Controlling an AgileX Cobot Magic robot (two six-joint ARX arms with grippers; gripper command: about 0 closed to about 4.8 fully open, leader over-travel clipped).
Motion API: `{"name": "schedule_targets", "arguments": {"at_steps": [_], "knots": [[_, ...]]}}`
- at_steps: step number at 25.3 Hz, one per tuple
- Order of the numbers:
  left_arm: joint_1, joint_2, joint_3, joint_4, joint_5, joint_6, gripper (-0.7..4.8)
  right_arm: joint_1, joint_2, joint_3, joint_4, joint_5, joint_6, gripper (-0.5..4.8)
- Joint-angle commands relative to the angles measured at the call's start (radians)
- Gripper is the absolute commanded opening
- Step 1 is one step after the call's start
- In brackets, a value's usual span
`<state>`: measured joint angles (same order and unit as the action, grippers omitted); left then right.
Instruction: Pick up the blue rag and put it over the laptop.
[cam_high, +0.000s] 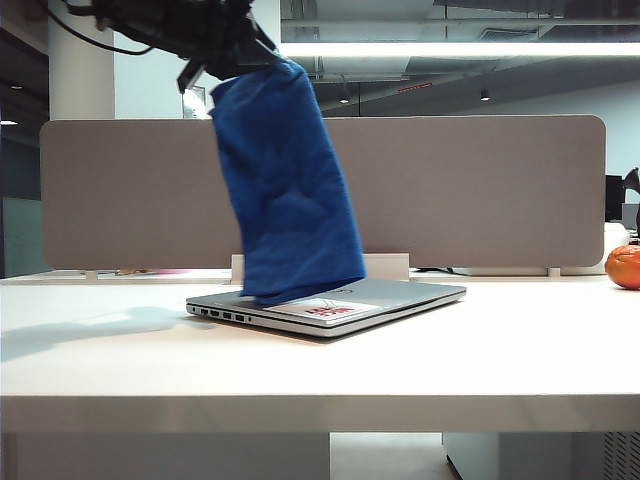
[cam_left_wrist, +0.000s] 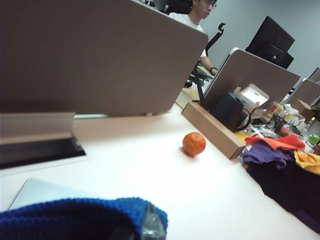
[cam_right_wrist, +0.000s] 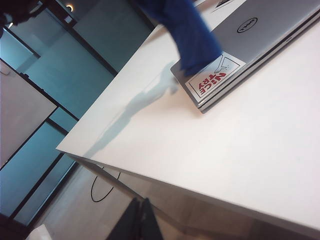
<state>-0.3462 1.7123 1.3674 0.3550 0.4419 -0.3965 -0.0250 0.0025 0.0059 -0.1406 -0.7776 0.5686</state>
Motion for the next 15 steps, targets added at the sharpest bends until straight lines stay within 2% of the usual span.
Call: {"name": "schedule_targets", "arguments": {"at_steps": [1, 6, 11, 15], "knots": [[-0.032, 0.082, 0.098, -0.032, -0.019, 0.040, -0.06, -0.001, -0.003, -0.003, 0.017, 0.002, -0.004, -0.01], [-0.059, 0.162, 0.181, -0.138, -0.078, 0.137, -0.06, -0.001, -0.003, -0.003, 0.017, 0.002, -0.004, -0.01], [-0.061, 0.220, 0.183, -0.184, -0.132, 0.157, -0.06, -0.001, -0.003, -0.003, 0.017, 0.002, -0.004, 0.00], [-0.061, 0.273, 0.183, -0.346, -0.140, 0.165, -0.06, -0.001, -0.003, -0.003, 0.017, 0.002, -0.004, -0.01]]}}
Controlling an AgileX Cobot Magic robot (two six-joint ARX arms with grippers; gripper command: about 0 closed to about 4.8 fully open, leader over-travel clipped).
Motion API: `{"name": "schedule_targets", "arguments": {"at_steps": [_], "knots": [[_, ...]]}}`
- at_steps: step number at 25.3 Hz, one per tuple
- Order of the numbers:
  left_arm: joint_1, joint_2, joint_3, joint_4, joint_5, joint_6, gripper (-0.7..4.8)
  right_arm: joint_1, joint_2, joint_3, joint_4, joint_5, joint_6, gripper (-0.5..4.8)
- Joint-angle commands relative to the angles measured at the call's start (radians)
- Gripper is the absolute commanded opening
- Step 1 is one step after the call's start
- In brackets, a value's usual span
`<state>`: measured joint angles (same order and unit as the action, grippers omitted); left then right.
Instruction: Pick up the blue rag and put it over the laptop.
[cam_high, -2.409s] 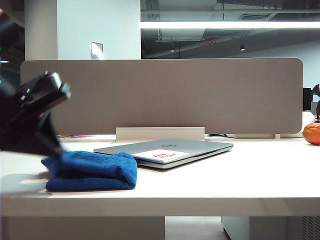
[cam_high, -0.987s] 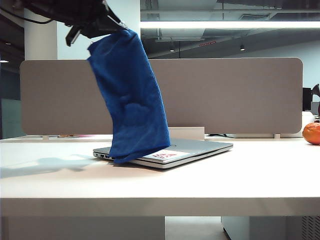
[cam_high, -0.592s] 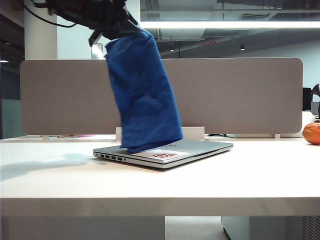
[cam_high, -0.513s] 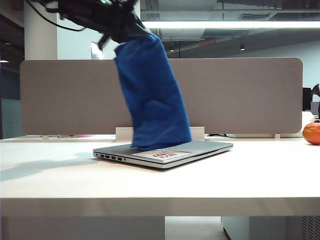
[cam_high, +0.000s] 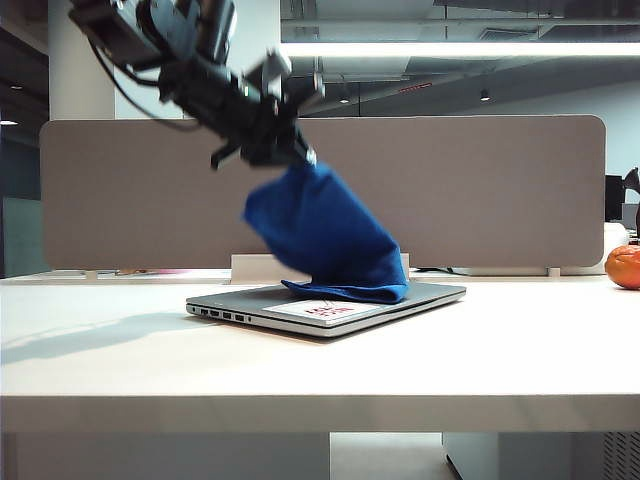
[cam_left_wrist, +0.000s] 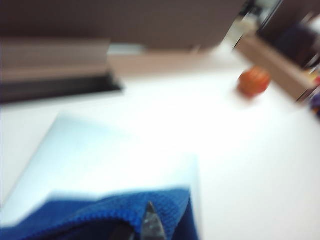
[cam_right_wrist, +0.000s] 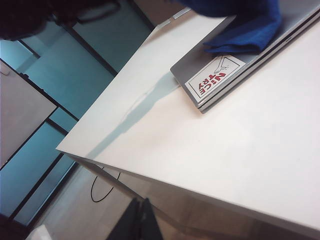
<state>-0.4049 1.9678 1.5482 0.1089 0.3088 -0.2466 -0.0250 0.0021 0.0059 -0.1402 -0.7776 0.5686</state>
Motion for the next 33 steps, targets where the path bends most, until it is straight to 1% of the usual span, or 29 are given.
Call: {"name": "schedule_targets", "arguments": {"at_steps": [1, 6, 8, 9, 10, 11, 13, 16, 18, 23, 27, 28, 30, 33], "knots": [[-0.003, 0.024, 0.002, -0.127, -0.010, 0.015, -0.06, -0.001, -0.002, -0.003, 0.016, 0.002, -0.004, 0.00], [-0.007, 0.036, 0.002, -0.219, -0.010, 0.016, 0.03, -0.001, -0.002, -0.003, 0.016, 0.002, -0.004, 0.00], [-0.007, 0.036, 0.002, -0.244, -0.005, 0.035, 0.65, -0.001, -0.002, -0.003, 0.017, 0.002, -0.004, -0.01], [-0.007, 0.036, 0.002, -0.266, -0.006, 0.038, 1.32, -0.001, -0.002, -0.003, 0.016, 0.002, -0.004, 0.00], [-0.007, 0.036, 0.002, -0.283, -0.006, 0.038, 1.65, -0.001, -0.002, -0.003, 0.016, 0.002, -0.004, -0.01], [-0.007, 0.036, 0.002, -0.298, -0.006, 0.038, 1.81, -0.001, -0.002, -0.003, 0.017, 0.002, -0.005, -0.01], [-0.007, 0.036, 0.002, -0.338, -0.005, 0.042, 1.87, -0.001, -0.002, -0.003, 0.016, 0.002, -0.004, -0.01], [-0.007, 0.034, 0.002, -0.399, 0.017, 0.079, 1.87, -0.001, -0.002, -0.003, 0.016, 0.002, -0.005, 0.00], [-0.007, 0.030, 0.003, -0.447, 0.034, 0.082, 1.88, -0.001, -0.002, -0.003, 0.016, 0.002, -0.005, 0.00], [-0.006, -0.002, 0.003, -0.535, 0.035, 0.083, 1.90, -0.001, -0.002, -0.003, 0.017, 0.004, -0.005, 0.00], [-0.006, -0.049, 0.003, -0.589, 0.035, 0.085, 2.44, -0.001, -0.002, -0.003, 0.018, 0.031, -0.005, -0.01], [-0.006, -0.059, 0.003, -0.602, 0.035, 0.095, 2.48, -0.001, -0.002, -0.003, 0.018, 0.038, -0.005, -0.01], [-0.006, -0.100, 0.003, -0.695, 0.035, 0.146, 2.46, -0.001, -0.002, -0.003, 0.018, 0.043, -0.006, -0.01], [-0.006, -0.117, 0.002, -0.772, 0.032, 0.146, 2.35, -0.001, -0.002, -0.003, 0.018, 0.047, -0.038, -0.01]]}}
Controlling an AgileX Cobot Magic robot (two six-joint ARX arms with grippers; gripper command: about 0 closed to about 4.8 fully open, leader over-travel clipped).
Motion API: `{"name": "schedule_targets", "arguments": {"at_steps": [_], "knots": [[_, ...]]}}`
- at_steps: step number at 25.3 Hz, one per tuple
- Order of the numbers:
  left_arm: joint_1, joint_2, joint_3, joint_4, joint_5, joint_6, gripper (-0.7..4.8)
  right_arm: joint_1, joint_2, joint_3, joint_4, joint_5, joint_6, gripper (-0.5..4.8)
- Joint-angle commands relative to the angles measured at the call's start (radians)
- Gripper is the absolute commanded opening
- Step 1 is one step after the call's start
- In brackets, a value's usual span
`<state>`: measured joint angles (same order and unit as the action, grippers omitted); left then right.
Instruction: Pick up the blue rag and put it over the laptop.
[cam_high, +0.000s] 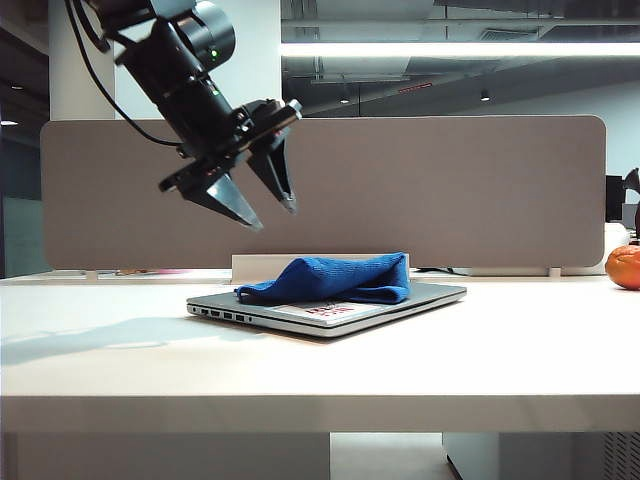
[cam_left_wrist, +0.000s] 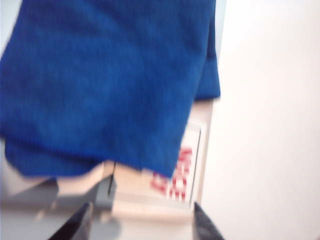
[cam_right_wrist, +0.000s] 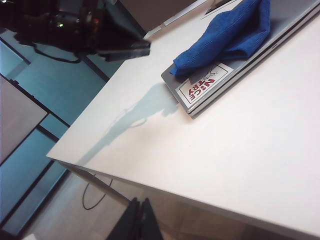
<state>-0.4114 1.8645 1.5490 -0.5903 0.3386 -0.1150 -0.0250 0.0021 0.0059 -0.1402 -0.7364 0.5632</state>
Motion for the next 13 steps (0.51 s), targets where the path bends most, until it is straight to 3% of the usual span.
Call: {"name": "schedule_targets", "arguments": {"at_steps": [1, 2, 4, 6, 13], "knots": [[0.001, -0.016, 0.002, -0.098, 0.002, 0.017, 2.32, -0.001, -0.002, -0.003, 0.018, 0.006, -0.043, -0.01], [0.001, -0.018, 0.002, -0.130, 0.002, 0.042, 2.11, -0.001, -0.002, -0.003, 0.019, 0.011, -0.048, -0.01], [0.001, -0.018, 0.001, -0.182, 0.000, 0.082, 0.62, -0.001, -0.002, -0.003, 0.025, 0.043, -0.048, -0.01], [0.001, -0.018, 0.001, -0.196, 0.000, 0.083, 0.13, -0.001, -0.002, -0.003, 0.041, 0.059, -0.048, -0.01], [0.001, -0.048, 0.000, -0.204, -0.010, 0.084, -0.06, -0.001, -0.002, -0.003, 0.060, 0.102, -0.053, -0.01]]}}
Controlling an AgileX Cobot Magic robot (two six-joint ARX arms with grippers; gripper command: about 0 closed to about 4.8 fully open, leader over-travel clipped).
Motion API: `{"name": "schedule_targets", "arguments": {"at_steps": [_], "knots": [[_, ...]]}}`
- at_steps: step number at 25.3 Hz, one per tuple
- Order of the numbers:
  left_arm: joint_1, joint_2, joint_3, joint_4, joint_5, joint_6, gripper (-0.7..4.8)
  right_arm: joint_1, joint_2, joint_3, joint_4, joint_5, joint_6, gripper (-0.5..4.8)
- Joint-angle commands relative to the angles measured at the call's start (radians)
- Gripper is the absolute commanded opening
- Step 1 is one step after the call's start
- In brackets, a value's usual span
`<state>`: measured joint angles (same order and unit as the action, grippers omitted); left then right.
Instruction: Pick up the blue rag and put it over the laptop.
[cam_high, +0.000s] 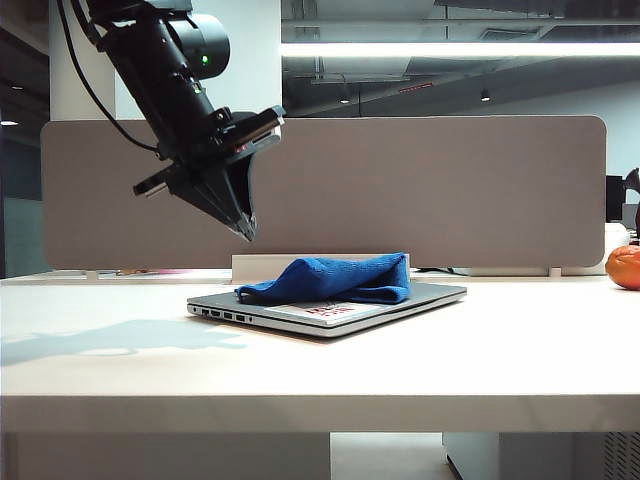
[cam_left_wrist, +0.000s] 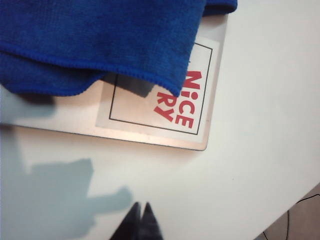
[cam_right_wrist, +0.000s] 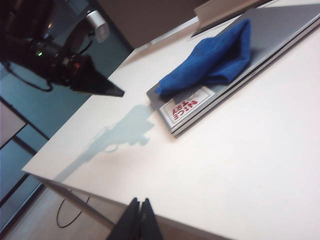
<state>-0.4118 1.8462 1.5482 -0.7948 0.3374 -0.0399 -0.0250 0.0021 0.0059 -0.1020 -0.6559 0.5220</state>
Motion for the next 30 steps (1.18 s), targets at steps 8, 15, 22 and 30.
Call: {"name": "schedule_targets", "arguments": {"at_steps": [8, 15, 22, 30], "knots": [[0.001, -0.160, -0.007, 0.002, -0.133, 0.033, -0.06, -0.001, -0.002, -0.003, 0.026, 0.146, -0.082, -0.01], [0.001, -0.443, -0.177, 0.072, -0.189, 0.032, -0.06, -0.001, -0.002, -0.003, 0.031, 0.367, -0.204, -0.01], [0.001, -0.678, -0.400, 0.131, -0.260, 0.031, -0.06, -0.001, -0.002, -0.003, 0.032, 0.488, -0.333, -0.01], [0.001, -0.843, -0.568, 0.145, -0.274, 0.006, -0.06, -0.001, -0.002, -0.003, 0.031, 0.525, -0.393, -0.01]]}}
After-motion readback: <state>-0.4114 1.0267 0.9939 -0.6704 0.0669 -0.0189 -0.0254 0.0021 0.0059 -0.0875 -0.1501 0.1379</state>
